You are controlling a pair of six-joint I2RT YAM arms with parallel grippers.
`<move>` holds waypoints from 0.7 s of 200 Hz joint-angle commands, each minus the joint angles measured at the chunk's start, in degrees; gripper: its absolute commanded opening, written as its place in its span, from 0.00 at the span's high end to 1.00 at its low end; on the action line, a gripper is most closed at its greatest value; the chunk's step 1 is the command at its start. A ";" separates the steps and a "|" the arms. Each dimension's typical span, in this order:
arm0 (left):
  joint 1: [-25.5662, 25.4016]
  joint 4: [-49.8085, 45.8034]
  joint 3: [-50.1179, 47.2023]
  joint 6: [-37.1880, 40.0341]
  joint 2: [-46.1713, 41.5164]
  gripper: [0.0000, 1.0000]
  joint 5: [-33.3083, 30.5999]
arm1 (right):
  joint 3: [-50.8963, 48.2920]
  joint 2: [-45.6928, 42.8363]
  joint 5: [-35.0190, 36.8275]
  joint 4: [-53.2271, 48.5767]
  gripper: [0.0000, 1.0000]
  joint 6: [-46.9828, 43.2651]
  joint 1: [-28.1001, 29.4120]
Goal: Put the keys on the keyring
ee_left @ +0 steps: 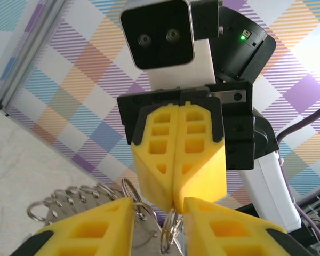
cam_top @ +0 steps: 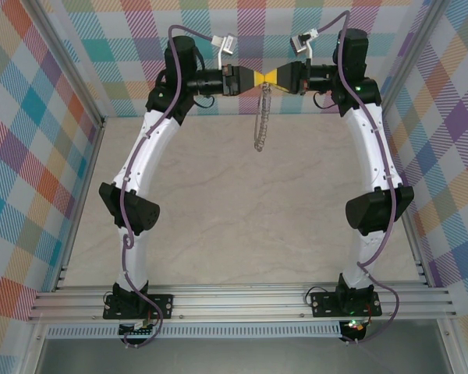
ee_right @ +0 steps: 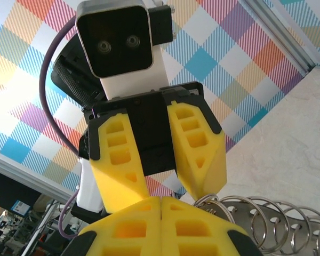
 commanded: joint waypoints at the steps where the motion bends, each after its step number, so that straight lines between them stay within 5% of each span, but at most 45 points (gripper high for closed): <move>1: -0.93 -1.23 1.72 1.76 -1.50 0.69 2.11 | -0.59 -0.15 -0.05 0.96 1.00 -0.33 0.31; 114: -1.81 0.72 1.76 0.41 -1.63 1.00 -0.32 | -3.66 -2.94 1.40 3.63 1.00 1.36 0.40; 140: -1.79 1.95 1.75 -0.28 -2.29 1.00 -2.26 | -3.87 -4.55 4.14 4.56 0.70 2.30 0.01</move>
